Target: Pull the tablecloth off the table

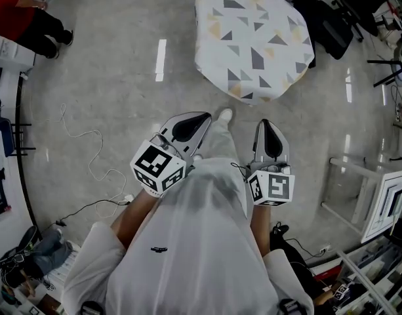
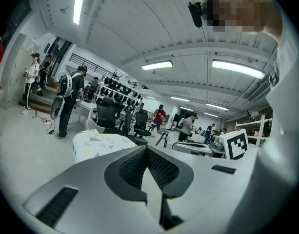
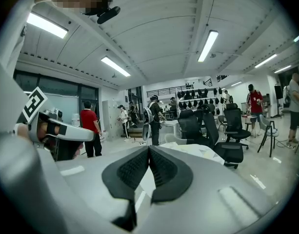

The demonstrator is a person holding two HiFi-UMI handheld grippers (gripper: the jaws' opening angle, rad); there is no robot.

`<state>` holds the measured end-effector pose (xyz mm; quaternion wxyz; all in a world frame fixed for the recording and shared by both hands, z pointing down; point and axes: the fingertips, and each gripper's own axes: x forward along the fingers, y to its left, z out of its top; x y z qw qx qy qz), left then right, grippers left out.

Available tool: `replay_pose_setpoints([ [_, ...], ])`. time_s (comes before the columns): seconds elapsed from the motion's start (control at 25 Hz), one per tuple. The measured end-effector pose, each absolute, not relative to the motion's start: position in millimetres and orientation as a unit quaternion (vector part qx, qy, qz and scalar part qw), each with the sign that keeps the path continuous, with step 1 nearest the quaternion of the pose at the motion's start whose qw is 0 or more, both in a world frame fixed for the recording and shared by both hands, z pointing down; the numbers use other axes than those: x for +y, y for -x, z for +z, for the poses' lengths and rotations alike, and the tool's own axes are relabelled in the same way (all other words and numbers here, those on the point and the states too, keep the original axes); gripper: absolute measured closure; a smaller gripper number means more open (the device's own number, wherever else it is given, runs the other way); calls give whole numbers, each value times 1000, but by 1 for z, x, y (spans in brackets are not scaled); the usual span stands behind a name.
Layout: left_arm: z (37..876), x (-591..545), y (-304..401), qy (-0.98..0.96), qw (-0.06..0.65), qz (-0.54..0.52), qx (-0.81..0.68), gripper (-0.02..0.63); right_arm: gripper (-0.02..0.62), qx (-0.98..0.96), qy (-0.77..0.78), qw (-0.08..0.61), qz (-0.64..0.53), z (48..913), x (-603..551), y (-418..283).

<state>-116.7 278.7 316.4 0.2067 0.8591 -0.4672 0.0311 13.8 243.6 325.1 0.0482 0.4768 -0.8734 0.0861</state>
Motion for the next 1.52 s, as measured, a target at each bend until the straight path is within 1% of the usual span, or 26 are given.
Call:
replay_pose_setpoints([
  [0.44,314,87,93,-857,227,58,-458,600,580,-870,-473,52,125,332,51,-43],
  [0.68,318,10,85,-854,229,65,-462,600,577,-872,-471,54,121,333,-28,-51],
  [1.08,326,-58,83,-861,241,97,-437,600,531,-853,-498,76,138,346,-83,-68],
  [1.2,330,-83,75,-871,233,117,-416,600,505,-841,-515,80,146,352,-101,-80],
  [1.28,337,-102,67,-877,224,137,-402,600,500,-834,-525,84,150,359,-117,-89],
  [1.52,376,-165,47,-887,209,187,-366,600,462,-814,-546,114,162,401,-174,-115],
])
